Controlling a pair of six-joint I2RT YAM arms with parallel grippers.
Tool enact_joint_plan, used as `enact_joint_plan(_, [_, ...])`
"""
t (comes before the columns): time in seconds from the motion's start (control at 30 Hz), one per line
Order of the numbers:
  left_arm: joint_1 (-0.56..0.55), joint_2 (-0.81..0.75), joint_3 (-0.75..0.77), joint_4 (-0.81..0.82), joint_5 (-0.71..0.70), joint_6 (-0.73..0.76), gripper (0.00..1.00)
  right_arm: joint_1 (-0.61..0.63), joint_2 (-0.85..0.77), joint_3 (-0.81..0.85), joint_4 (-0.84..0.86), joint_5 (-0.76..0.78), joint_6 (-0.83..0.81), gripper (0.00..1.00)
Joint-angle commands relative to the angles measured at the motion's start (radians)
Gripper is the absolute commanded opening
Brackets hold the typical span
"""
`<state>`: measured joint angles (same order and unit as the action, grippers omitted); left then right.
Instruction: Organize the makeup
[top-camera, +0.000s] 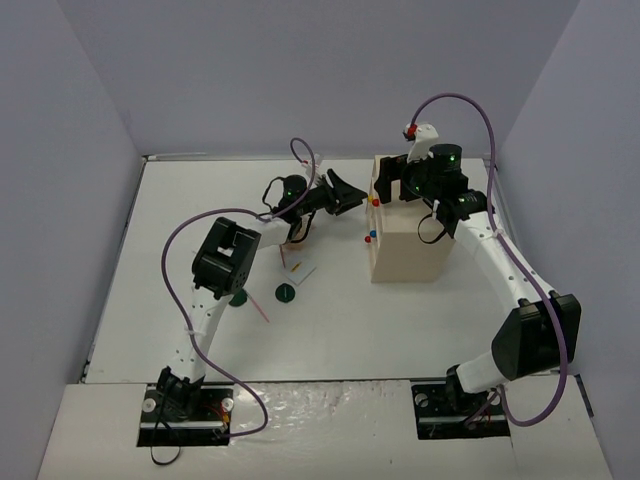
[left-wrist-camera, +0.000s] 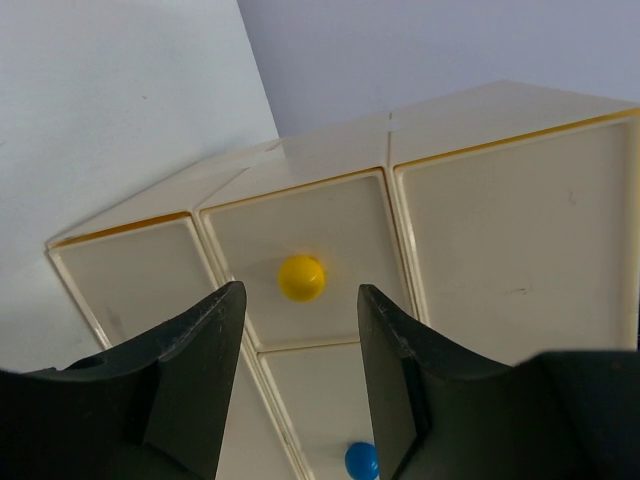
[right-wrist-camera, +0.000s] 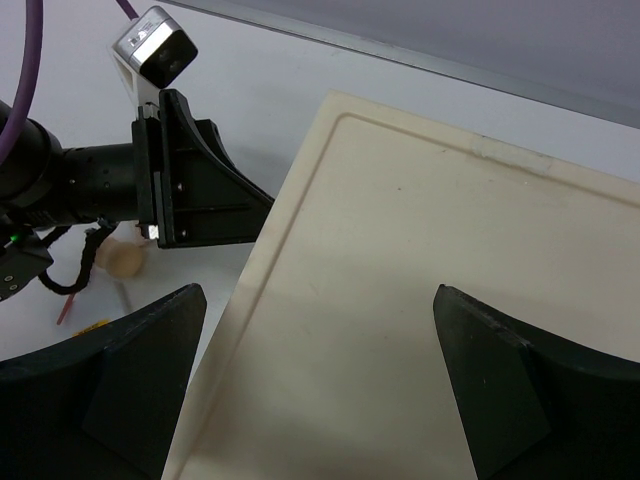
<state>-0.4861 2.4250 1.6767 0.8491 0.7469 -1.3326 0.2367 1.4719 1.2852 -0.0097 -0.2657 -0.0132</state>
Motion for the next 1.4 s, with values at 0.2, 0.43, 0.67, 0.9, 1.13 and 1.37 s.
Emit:
enact_joint_plan(0.2, [-0.016, -0.023, 0.130, 0.115, 0.024, -0.023, 0.43, 0.004, 0.002, 0.013, 0.074, 0.008, -0.005, 0.95])
enact_joint_plan(0.43, [-0.023, -0.007, 0.131, 0.079, 0.018, -0.011, 0.42, 0.003, 0.000, 0.011, 0.074, 0.007, -0.005, 0.95])
enact_joint_plan(0.67, [-0.018, -0.004, 0.126, 0.044, 0.003, -0.002, 0.41, 0.004, -0.003, 0.004, 0.077, 0.003, -0.005, 0.95])
enact_joint_plan(0.9, [-0.018, -0.018, 0.136, -0.021, 0.003, 0.044, 0.40, 0.004, -0.008, -0.002, 0.078, 0.005, -0.007, 0.95])
enact_joint_plan(1.13, [-0.012, -0.032, 0.109, -0.039, -0.027, 0.063, 0.40, 0.004, -0.007, -0.003, 0.079, 0.005, -0.007, 0.95])
enact_joint_plan(1.37, [0.002, -0.059, 0.115, -0.072, -0.056, 0.094, 0.44, 0.004, -0.007, -0.016, 0.079, 0.008, -0.010, 0.95])
